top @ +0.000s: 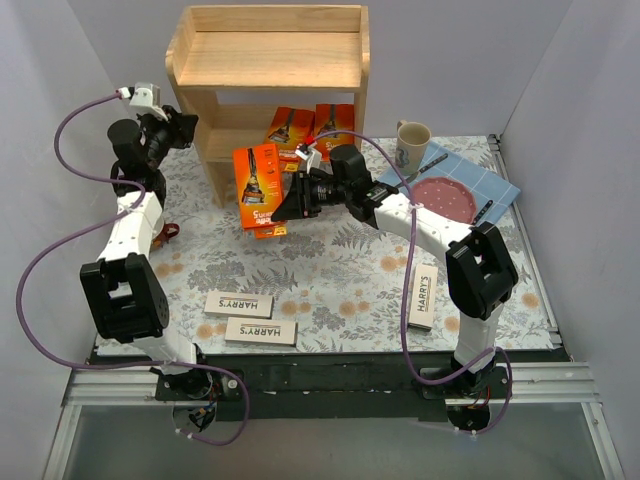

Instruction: Place and organize the shaving razors onto the shelf

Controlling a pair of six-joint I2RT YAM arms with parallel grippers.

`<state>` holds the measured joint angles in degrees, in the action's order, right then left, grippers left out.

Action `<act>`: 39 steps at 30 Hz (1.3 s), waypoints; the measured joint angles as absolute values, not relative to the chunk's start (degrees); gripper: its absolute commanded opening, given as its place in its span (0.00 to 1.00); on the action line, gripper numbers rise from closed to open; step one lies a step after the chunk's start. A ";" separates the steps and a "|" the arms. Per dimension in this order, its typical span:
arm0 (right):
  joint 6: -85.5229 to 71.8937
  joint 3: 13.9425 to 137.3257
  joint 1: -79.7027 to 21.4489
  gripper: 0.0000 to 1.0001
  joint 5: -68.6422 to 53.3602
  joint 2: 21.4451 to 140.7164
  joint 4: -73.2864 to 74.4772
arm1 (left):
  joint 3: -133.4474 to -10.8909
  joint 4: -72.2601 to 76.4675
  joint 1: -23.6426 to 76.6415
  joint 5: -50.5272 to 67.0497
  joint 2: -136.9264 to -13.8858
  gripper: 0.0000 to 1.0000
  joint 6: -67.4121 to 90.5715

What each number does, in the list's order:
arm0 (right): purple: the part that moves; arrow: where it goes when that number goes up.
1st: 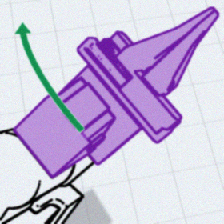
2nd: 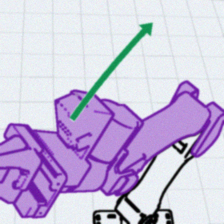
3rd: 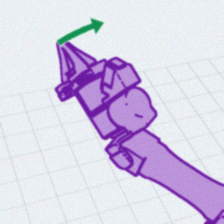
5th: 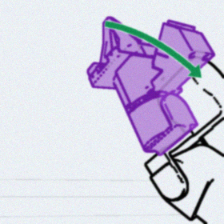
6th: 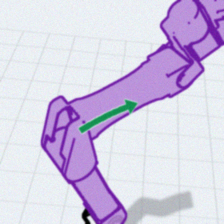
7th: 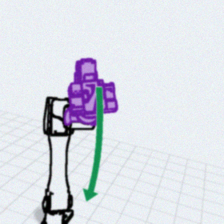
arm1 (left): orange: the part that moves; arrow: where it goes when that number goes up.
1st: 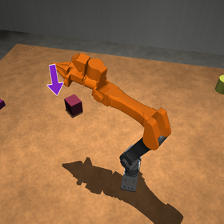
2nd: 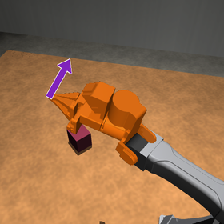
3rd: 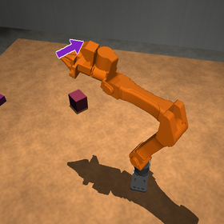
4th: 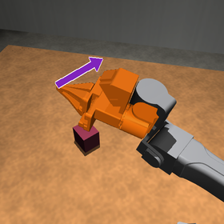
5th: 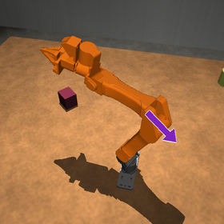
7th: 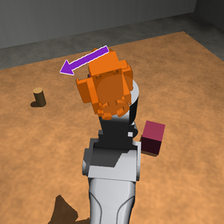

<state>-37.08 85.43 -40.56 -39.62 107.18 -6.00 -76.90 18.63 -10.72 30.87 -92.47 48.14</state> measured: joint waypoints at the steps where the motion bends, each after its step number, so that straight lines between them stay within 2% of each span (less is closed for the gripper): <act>1: -37.08 85.43 -40.51 0.01 -39.31 107.18 -5.87 | -76.75 18.90 -10.33 29.65 -92.42 0.00 47.51; 8: -38.26 87.90 -40.49 0.01 -36.14 107.20 -1.21 | -71.24 20.62 -8.97 25.08 -87.88 0.00 45.71; 19: -43.33 95.31 -40.51 0.01 -32.49 107.44 2.20 | -66.17 10.81 -2.83 18.72 -77.30 0.00 42.78; 20: -43.64 95.68 -40.51 0.01 -32.45 107.53 2.59 | -66.08 9.58 -2.00 18.35 -76.53 0.03 42.37; 23: -44.51 96.25 -40.51 0.01 -32.51 108.16 3.31 | -66.04 6.11 -0.08 17.78 -74.56 0.24 41.19; 26: -44.93 97.08 -40.51 0.01 -32.73 109.97 3.38 | -65.56 3.81 0.91 17.17 -72.75 0.39 40.16; 35: -44.71 103.46 -40.21 0.02 -34.11 118.39 3.77 | -61.82 -1.83 2.50 21.89 -61.78 0.45 39.81; 39: -44.34 104.75 -40.12 0.06 -33.10 118.67 3.84 | -60.60 -3.22 3.18 23.22 -59.09 0.47 39.79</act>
<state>-44.34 104.75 -40.12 -33.10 118.67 3.84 -60.60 -3.22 3.18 23.22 -59.09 39.79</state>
